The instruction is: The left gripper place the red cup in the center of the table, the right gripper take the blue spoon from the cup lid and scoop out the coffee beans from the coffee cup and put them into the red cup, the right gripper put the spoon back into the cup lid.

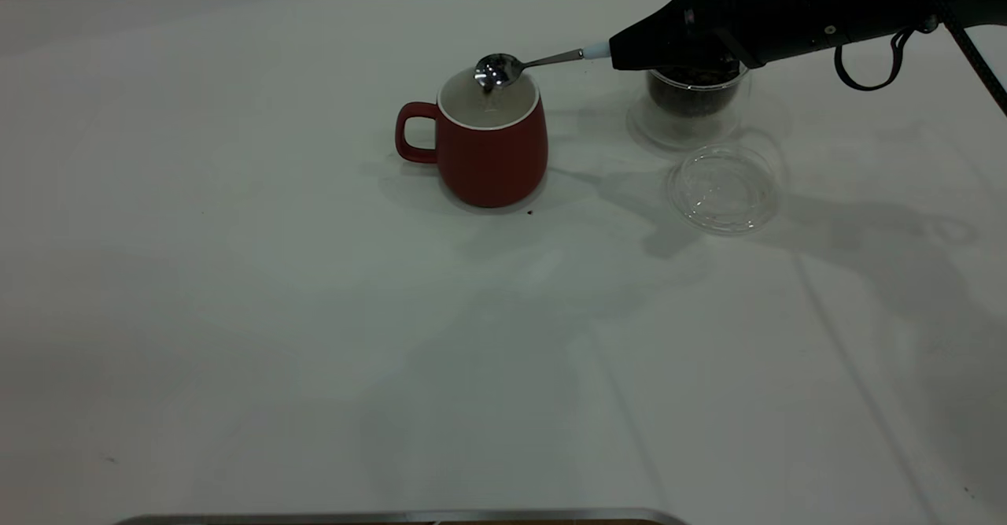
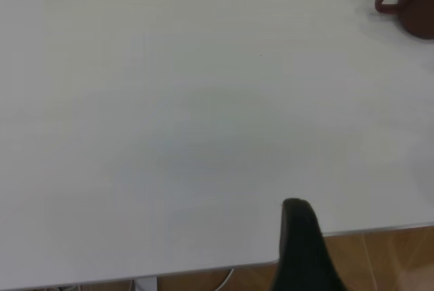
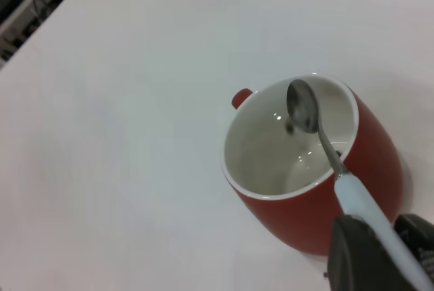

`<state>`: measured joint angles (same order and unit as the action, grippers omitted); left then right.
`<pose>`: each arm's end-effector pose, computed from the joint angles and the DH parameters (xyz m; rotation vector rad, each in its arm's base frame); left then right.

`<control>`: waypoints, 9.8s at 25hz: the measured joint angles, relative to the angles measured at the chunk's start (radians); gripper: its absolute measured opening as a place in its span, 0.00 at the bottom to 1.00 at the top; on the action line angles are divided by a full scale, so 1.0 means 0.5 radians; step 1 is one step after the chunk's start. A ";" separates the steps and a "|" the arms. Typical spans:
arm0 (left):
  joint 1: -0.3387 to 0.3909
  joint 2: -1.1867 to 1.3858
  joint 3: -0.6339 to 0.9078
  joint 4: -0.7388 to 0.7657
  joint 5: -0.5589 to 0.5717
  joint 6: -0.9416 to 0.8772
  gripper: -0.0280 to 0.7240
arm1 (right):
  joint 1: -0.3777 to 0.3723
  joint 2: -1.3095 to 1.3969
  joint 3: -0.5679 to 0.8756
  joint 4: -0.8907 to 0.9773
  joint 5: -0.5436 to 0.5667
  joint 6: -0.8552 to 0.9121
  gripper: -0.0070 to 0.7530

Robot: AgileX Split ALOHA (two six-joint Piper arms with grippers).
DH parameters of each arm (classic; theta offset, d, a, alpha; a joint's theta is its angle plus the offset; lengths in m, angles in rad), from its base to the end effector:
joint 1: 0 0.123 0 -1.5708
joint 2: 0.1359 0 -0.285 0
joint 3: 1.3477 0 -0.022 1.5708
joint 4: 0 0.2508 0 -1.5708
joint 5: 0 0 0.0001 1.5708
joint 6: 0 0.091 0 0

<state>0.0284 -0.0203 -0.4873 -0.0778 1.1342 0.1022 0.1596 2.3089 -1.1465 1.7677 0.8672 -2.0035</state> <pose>-0.0096 -0.0067 0.2680 0.0852 2.1059 -0.0158 0.3812 0.1304 0.0505 -0.7051 2.1660 1.0202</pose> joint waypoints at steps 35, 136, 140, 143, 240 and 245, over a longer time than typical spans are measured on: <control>0.000 0.000 0.000 0.000 0.000 0.000 0.75 | -0.097 -0.974 0.883 -0.025 -0.961 1.418 0.15; 0.000 0.000 0.000 0.000 0.000 0.000 0.75 | -0.597 -0.018 0.548 -0.323 -0.641 1.697 0.69; 0.000 0.000 0.000 0.000 0.000 0.000 0.75 | -0.597 -0.177 0.548 -0.568 -0.731 1.915 0.69; 0.000 0.000 0.000 0.000 0.000 0.000 0.75 | -0.597 -0.350 0.558 -0.805 -0.765 2.120 0.69; 0.000 0.000 0.000 0.000 0.000 0.000 0.75 | -0.146 -4.650 1.352 -3.535 0.533 3.908 0.66; 0.000 0.000 0.000 0.000 0.000 0.000 0.75 | -0.146 -4.650 1.352 -3.535 0.533 3.908 0.66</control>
<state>0.0284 -0.0203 -0.4873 -0.0778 1.1342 0.1022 0.0865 -0.0163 -0.4707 0.0000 1.1337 -0.0496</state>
